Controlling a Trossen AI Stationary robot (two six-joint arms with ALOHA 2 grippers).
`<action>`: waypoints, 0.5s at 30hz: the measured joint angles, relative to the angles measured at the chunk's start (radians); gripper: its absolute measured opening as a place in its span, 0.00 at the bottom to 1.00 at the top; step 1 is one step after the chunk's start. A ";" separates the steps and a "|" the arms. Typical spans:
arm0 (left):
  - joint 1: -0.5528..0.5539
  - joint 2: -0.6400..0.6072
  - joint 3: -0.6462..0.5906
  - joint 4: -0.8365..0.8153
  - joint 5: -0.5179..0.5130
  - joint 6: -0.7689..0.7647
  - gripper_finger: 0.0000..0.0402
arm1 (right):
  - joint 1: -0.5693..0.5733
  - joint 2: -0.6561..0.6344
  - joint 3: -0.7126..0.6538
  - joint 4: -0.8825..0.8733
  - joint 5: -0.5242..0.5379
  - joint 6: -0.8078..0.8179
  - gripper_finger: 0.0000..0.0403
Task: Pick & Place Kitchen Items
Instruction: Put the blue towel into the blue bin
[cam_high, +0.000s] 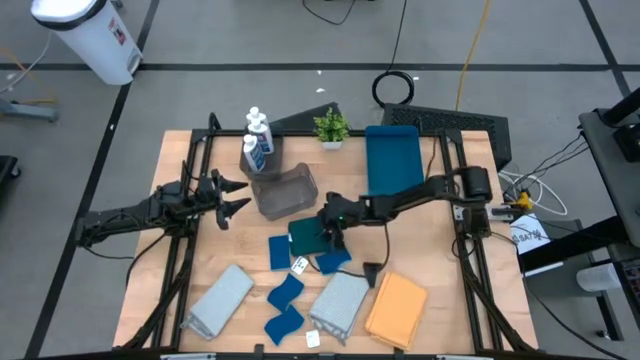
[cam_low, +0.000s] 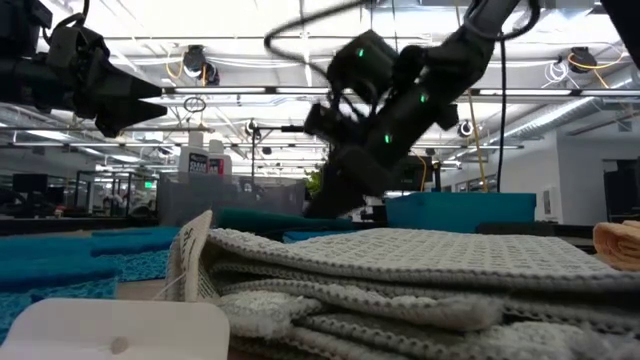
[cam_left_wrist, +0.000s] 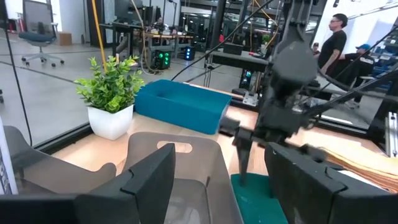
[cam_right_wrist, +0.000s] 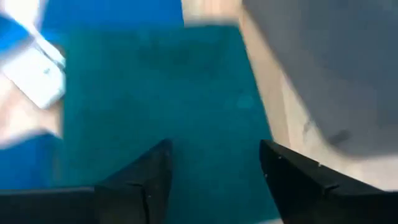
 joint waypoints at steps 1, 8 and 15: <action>0.000 0.000 0.000 0.000 0.000 0.000 0.62 | -0.003 0.006 0.000 -0.015 -0.003 0.008 0.49; 0.000 0.000 0.000 0.000 -0.001 0.000 0.62 | -0.008 -0.011 0.005 -0.185 0.010 0.191 0.36; 0.000 0.000 0.000 0.000 -0.001 0.000 0.62 | 0.035 -0.064 0.000 -0.265 0.007 0.437 0.30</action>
